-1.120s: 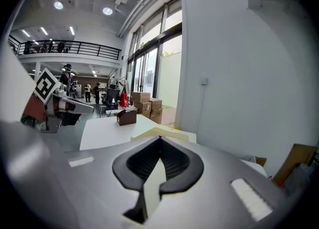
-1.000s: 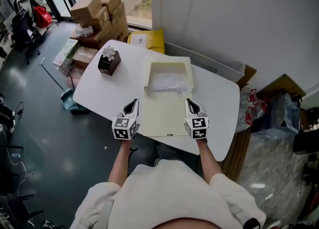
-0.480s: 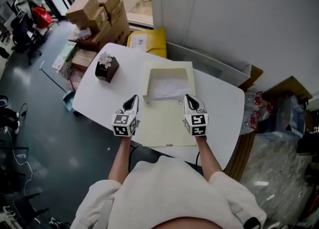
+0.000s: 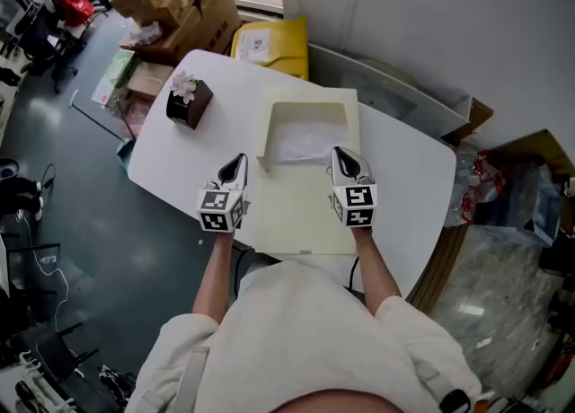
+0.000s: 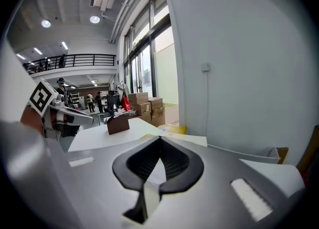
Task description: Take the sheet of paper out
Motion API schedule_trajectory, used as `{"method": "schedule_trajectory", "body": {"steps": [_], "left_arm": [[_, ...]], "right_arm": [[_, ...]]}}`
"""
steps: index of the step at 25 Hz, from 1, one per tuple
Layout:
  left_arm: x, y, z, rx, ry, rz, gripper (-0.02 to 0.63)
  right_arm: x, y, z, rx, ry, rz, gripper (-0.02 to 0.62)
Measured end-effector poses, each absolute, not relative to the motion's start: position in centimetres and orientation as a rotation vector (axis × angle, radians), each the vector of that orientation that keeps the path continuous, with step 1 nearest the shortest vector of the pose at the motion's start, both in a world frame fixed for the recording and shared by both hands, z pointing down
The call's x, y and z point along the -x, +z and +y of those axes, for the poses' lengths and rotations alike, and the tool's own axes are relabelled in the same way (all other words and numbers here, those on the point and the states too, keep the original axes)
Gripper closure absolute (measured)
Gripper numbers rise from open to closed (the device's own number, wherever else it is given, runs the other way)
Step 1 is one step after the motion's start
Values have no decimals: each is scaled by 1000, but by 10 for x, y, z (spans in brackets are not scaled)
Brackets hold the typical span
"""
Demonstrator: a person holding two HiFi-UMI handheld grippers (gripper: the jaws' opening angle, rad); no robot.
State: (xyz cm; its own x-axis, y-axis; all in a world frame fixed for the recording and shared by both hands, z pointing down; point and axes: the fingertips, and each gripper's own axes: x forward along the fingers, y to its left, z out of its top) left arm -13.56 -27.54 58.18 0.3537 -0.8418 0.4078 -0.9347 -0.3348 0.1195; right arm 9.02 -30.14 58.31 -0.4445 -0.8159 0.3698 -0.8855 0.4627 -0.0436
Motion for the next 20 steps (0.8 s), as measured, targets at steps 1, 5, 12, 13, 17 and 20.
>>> {"method": "schedule_trajectory", "body": {"steps": [1,5,12,13,17,20], "left_arm": [[136,586,-276,-2281,393,-1566,606],[133,601,-280,-2269,401,-1539,606],[138,626,-290,-2264,390,-1474,604],[139,630,-289,-2260,389,-1463,604],[144,649,-284,-2243,397,-1414,604],[146,662,-282,-2232,402,-1381,606]], "right_arm": [[-89,586,-302,-1446,340,-2417,595],[-82,599,-305,-1423,353,-2405,595],[-73,626,-310,-1393,337,-2334,595],[-72,630,-309,-1393,340,-2320,595],[-65,647,-304,-1385,367,-2272,595],[-59,660,-300,-1371,382,-2244,595]]}}
